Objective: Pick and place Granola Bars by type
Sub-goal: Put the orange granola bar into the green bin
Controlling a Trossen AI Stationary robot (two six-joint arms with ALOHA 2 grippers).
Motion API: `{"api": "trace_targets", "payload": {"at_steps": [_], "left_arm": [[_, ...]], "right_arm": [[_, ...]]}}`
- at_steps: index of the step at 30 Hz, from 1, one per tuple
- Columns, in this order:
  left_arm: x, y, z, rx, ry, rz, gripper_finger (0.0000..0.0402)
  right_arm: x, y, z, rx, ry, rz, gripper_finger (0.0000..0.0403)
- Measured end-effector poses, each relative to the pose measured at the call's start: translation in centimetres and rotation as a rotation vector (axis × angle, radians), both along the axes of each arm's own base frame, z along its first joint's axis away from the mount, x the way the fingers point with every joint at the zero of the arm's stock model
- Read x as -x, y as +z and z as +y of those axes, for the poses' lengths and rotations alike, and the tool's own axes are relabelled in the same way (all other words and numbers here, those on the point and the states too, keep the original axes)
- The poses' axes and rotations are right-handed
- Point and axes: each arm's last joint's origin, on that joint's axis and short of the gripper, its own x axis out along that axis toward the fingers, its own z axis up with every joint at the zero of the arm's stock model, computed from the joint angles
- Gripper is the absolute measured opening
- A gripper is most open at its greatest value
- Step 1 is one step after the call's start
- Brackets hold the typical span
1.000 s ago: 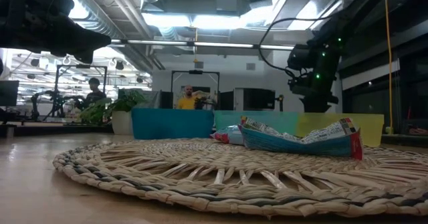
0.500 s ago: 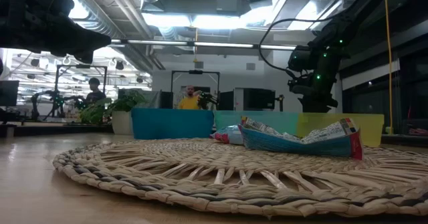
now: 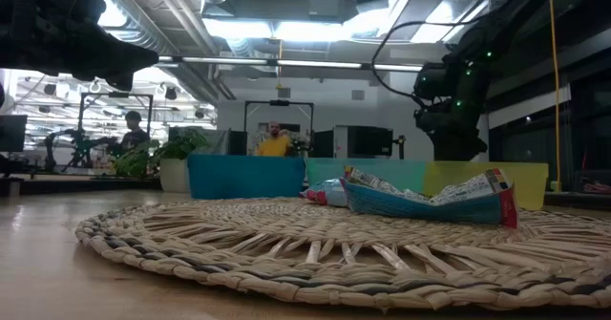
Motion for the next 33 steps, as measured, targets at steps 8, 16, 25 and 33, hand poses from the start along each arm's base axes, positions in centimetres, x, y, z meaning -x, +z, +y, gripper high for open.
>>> {"api": "trace_targets", "payload": {"at_steps": [8,16,25,33], "left_arm": [[0.0,0.0,0.0,0.000,0.000,0.000,0.0008],[0.0,0.0,0.0,0.000,0.000,0.000,0.0006],[0.0,0.0,0.0,0.000,0.000,0.000,0.0008],[0.0,0.0,0.0,0.000,0.000,0.000,0.0004]], "right_arm": [[-0.4,2.3,1.8,0.045,0.026,-0.053,0.0214],[-1.3,5.0,5.0,0.031,0.103,-0.188,0.0214],[-3.3,8.2,10.7,0.024,0.504,-0.437,0.0213],[-5.9,10.6,15.8,0.131,0.757,-0.685,0.0213]]}}
